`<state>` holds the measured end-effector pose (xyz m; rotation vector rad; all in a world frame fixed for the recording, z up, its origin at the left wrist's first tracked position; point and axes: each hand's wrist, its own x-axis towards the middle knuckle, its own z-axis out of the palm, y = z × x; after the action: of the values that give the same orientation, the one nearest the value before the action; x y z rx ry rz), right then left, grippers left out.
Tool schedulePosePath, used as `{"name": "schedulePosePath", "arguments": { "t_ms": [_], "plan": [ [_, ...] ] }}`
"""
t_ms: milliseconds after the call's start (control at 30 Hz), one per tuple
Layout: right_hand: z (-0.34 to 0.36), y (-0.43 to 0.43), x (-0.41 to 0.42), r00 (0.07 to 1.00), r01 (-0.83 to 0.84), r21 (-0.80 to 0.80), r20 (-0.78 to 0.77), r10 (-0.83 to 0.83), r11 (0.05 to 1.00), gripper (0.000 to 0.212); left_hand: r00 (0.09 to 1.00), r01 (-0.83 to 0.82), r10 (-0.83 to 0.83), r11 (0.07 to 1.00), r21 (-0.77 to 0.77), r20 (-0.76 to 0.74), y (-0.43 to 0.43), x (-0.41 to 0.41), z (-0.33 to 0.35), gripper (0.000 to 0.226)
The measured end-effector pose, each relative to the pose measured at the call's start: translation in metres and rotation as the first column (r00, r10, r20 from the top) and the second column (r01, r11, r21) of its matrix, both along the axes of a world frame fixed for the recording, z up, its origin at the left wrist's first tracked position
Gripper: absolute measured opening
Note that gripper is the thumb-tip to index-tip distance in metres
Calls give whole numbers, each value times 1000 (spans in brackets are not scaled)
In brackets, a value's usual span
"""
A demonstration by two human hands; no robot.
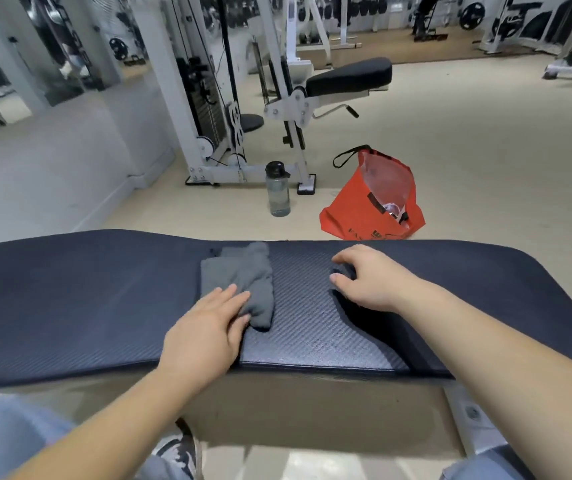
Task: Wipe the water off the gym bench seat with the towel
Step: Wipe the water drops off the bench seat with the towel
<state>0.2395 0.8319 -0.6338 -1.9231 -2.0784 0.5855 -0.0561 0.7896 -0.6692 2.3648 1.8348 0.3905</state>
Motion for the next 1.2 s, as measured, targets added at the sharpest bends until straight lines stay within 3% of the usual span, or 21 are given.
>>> {"name": "schedulePosePath", "arguments": {
  "t_ms": [67,200,300,333,433,500,600,700,767,900,1000,1133,1200],
  "plan": [
    [0,0,-3,1000,-18,-19,9,18,1000,54,991,-128,129,991,31,-37,-21,16,-7,42],
    [-2,3,-5,1000,-10,-15,6,10,1000,55,979,190,-178,974,125,-101,-57,29,-6,43],
    [-4,5,-4,1000,7,-10,-10,-7,1000,55,925,351,-337,935,59,-174,-25,3,3,43],
    [-4,5,-3,1000,13,-9,-13,-13,1000,55,937,315,-303,948,42,-172,-11,-1,7,44],
    [-4,6,3,999,34,-1,-33,-34,999,55,994,-41,31,995,-87,-105,18,28,10,47],
    [-4,7,8,996,69,20,-50,-68,997,54,979,-112,86,985,-132,-187,23,69,12,49],
    [-6,9,11,991,118,81,-67,-113,990,46,973,148,-164,983,-105,-165,29,118,6,50],
    [-6,8,13,988,155,103,-32,-153,982,42,869,490,-495,860,-142,5,59,125,7,48],
    [-5,8,14,984,176,95,9,-178,980,41,832,549,-555,823,-142,1,84,109,8,48],
    [1,10,3,982,176,81,56,-181,981,43,965,256,-260,961,-106,-24,112,58,1,47],
    [6,12,-23,994,81,69,65,-86,994,42,995,34,-40,997,-68,-87,90,19,1,47],
    [7,17,-67,995,-61,36,82,58,997,40,990,-53,58,998,42,-126,11,-2,5,40],
    [8,21,-86,992,-99,35,85,96,994,39,989,39,-26,995,90,-147,-26,-4,-1,38]
  ]
}}
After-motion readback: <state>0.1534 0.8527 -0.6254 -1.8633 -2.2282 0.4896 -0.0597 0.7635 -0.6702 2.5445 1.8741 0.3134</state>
